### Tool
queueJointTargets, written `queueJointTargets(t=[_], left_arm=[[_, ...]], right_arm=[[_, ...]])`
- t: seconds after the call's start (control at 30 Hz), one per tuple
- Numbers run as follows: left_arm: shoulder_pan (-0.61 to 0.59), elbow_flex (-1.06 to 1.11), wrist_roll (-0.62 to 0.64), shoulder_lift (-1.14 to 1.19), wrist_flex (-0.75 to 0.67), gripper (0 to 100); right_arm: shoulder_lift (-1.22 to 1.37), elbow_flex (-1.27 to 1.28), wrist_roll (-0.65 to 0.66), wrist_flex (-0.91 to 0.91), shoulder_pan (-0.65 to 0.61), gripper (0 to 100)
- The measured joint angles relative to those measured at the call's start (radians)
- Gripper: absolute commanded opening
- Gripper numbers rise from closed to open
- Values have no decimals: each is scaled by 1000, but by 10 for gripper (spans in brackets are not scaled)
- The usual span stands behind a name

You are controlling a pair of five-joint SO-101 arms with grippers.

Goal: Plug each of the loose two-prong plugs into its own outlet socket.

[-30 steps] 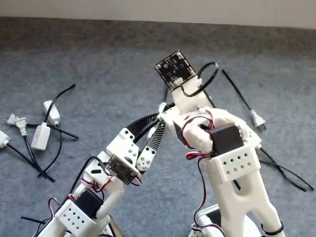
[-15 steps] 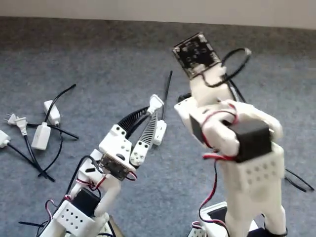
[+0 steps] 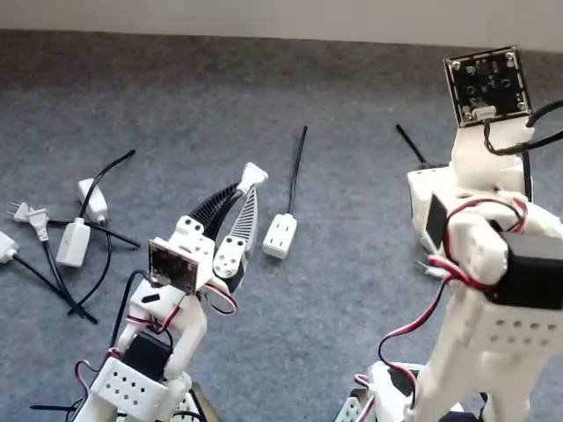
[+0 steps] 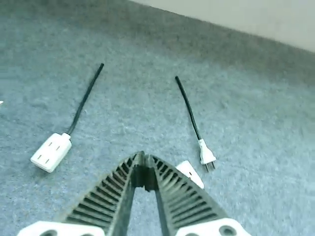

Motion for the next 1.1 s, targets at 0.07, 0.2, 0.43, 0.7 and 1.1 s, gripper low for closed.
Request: queueJointTargets(t=[0.07, 0.2, 0.43, 0.7, 1.1], left_arm=[[3, -51, 0, 0, 91, 6], [5, -124, 0, 0, 204, 6], [-21, -328, 0, 279, 259, 6], [-34, -899, 54, 881, 678, 7], [-32, -1473, 436, 1166, 1243, 7]], right_arm=[[0, 49, 0, 0, 35, 7], [0, 147, -15, 0, 114, 7], [2, 330, -140, 0, 187, 7], [2, 496, -152, 0, 221, 7], [2, 895, -152, -100, 236, 7]])
